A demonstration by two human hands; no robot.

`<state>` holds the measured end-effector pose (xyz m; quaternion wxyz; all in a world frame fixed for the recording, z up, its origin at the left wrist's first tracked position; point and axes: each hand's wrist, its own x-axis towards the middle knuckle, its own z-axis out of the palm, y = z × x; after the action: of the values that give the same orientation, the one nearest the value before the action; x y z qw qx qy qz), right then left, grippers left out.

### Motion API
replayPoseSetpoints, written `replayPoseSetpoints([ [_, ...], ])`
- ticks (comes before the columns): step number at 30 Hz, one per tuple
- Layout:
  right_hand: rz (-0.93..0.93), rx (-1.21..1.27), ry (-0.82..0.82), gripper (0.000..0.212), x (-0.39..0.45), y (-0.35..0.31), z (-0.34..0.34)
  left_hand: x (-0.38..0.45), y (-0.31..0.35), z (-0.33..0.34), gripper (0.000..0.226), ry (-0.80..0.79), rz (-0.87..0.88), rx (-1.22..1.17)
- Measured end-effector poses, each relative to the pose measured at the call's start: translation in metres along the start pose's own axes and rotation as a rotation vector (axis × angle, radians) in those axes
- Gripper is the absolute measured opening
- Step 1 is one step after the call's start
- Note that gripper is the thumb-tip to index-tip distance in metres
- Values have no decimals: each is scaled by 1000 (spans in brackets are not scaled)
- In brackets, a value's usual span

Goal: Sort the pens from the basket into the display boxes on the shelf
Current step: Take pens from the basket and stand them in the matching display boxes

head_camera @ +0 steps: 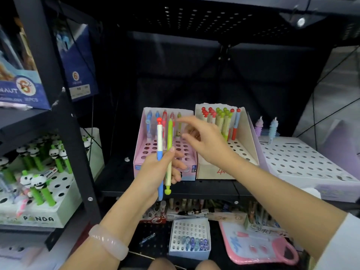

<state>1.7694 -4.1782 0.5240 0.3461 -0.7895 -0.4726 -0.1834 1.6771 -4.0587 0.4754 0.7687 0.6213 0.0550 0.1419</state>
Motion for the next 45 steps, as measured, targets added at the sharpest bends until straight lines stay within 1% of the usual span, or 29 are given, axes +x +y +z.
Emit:
replayPoseSetpoints([
  [1,-112,-131,-55,37,-5,5,-4,1,0,3,33,-26,-7,12],
  [3,-233,-287,-109,32,-14,12,-9,2,-1,13,35,-69,-29,22],
  [6,-334,-393,-22,19,-22,19,-15,3,-2,29,39,-132,-68,18],
  [8,-370,-452,8,15,-25,28,-21,3,-3,37,42,-154,-72,3],
  [9,-350,-473,2,13,-27,34,-24,4,-3,40,42,-143,-70,0],
  [10,-289,-473,-4,11,-29,41,-27,5,-3,41,42,-118,-67,4],
  [11,-184,-442,4,10,-31,48,-31,7,-3,43,41,-93,-61,17],
  [13,98,-285,77,8,-34,63,-37,10,-3,46,38,-58,-49,61],
  [15,346,-86,162,9,-33,76,-42,13,-4,49,29,-29,-53,91],
  [16,433,-5,179,9,-33,80,-44,14,-5,51,24,-18,-61,97],
  [18,537,104,139,9,-32,85,-42,16,-7,53,20,-5,-81,90],
  [21,580,146,67,11,-28,89,-36,17,-9,55,17,-10,-119,40],
  [23,585,103,24,16,-22,91,-35,18,-9,55,18,-11,-151,-20],
  [25,568,-22,-33,18,-18,92,-33,18,-8,54,22,5,-168,-72],
  [28,510,-268,-162,21,-18,92,-25,17,-6,55,27,31,-168,-118],
  [30,512,-321,-212,21,-20,93,-21,16,-6,54,31,37,-152,-114],
  [32,554,-326,-207,19,-20,91,-23,16,-6,52,29,38,-122,-64],
  [33,564,-335,-171,21,-21,89,-26,16,-7,51,25,30,-103,-29],
  [35,537,-347,-6,24,-22,82,-30,17,-8,49,19,6,-64,32],
  [36,517,-287,91,24,-23,76,-31,17,-9,49,18,-2,-46,46],
  [37,514,-150,140,25,-24,69,-31,17,-10,50,18,-8,-32,51],
  [38,523,53,124,27,-25,61,-32,17,-11,51,18,-14,-21,54],
  [39,537,264,49,27,-27,51,-32,17,-12,53,18,-22,-13,56],
  [40,545,412,-56,26,-29,42,-32,16,-13,55,19,-35,-11,57],
  [41,529,485,-153,24,-31,36,-31,16,-14,57,20,-48,-11,58],
  [42,497,513,-212,22,-32,31,-29,16,-14,59,20,-58,-8,63],
  [43,465,506,-220,21,-31,29,-29,16,-14,59,19,-60,3,84],
  [44,442,483,-182,20,-29,27,-28,17,-15,59,17,-47,27,142],
  [45,427,468,-102,19,-26,26,-29,18,-15,57,15,-24,69,227],
])
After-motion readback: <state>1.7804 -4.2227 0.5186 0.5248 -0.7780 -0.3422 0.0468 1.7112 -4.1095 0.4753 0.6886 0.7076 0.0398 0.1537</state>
